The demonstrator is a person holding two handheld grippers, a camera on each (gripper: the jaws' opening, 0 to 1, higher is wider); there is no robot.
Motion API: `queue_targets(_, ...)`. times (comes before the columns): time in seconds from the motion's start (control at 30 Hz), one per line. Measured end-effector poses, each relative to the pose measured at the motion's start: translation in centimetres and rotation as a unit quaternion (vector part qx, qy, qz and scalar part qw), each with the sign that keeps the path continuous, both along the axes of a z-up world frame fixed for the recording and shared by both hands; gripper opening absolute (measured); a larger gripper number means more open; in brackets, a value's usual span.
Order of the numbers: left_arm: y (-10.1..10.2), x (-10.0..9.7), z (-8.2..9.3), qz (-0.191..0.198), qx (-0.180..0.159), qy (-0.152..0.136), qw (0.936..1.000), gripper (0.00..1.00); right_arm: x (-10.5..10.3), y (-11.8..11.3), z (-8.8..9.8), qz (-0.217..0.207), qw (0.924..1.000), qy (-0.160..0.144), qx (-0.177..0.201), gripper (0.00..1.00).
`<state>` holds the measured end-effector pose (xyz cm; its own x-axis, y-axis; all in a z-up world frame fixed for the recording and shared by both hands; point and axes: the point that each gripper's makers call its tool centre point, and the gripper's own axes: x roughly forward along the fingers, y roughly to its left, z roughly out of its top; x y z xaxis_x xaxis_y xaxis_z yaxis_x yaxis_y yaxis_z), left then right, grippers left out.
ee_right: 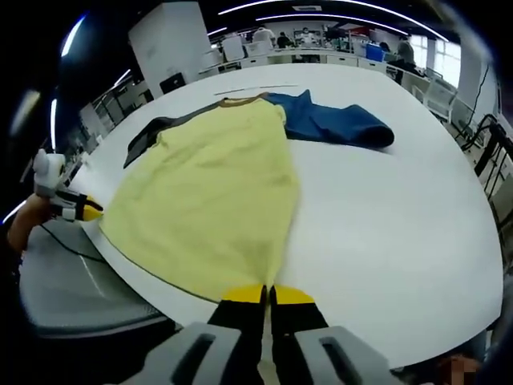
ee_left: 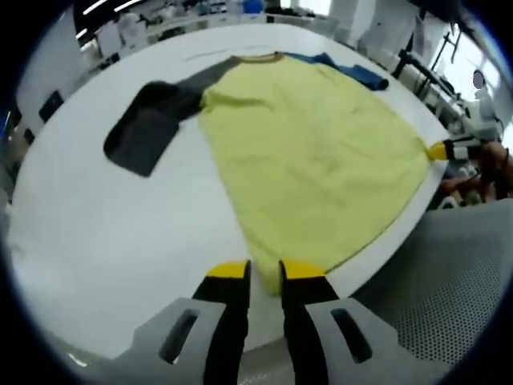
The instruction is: Fold the garment on the visible template until the final outline fits inside the template.
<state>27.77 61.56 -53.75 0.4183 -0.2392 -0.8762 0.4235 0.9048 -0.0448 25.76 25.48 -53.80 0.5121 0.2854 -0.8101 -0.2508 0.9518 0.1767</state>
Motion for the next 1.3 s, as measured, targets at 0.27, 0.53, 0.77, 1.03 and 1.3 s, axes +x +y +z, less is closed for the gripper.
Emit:
queue_targets(0.27,0.2,-0.1,-0.4,0.024,-0.006,0.005,0.9997,0.07,0.1,0.0,-0.2,-0.007,0.9999,-0.001,0.011,0.0)
queue_targets(0.53,-0.1,-0.5,-0.4,0.057,-0.03,0.019,0.9978,0.01,0.1,0.1,-0.2,-0.007,0.9999,0.003,0.011,0.0)
queue_targets(0.77,0.4,-1.1,0.2,0.076,-0.043,0.017,0.996,0.0,-0.1,0.2,-0.1,-0.004,0.9999,0.005,0.013,0.0)
queue_targets(1.03,0.6,-1.7,-0.2,0.066,-0.03,0.019,0.9972,0.0,-0.7,0.6,-0.3,0.002,0.9998,0.015,0.015,0.0)
queue_targets(1.3,0.7,-1.7,-0.2,0.046,-0.012,0.009,0.9988,0.07,-0.6,0.7,-0.1,-0.003,0.9995,0.008,0.031,0.0)
